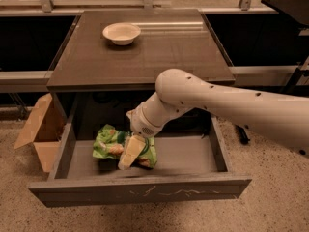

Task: Pick green rice chip bag from top drawer and place on counter

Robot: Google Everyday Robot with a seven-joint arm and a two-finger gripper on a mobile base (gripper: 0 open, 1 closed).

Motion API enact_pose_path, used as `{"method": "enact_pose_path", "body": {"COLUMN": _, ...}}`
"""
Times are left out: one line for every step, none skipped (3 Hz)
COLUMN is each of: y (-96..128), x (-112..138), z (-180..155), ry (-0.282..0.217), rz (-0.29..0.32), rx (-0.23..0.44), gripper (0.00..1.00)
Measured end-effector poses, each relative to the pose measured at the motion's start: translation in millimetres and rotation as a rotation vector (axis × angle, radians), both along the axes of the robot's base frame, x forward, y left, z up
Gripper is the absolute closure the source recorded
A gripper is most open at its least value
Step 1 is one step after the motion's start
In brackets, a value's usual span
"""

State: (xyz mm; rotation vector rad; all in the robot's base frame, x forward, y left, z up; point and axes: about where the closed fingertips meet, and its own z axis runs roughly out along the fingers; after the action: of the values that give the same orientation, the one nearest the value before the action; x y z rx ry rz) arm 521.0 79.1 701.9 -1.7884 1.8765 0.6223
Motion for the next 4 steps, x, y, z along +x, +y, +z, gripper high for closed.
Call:
{"method": "enact_pose_path", "body": {"y": 6, "x": 15, "z": -35, "ry": 0.005, "rz": -0.004, "rx": -0.010, "gripper": 0.00}}
{"method": "enact_pose_path", "body": {"y": 10, "x": 21, "z": -55, "ry": 0.018, "rz": 0.003, "rx": -0.019, "gripper": 0.00}}
{"method": "enact_pose_path", "body": {"y": 14, "x": 26, "z": -65, "ry": -0.002, "rz": 0.011, "rx": -0.004, "gripper": 0.27}}
{"method": "enact_pose_path", "body": {"y": 14, "x": 28, "z": -59, "ry": -0.032, "rz": 0.013, "rx": 0.024, "gripper": 0.50}}
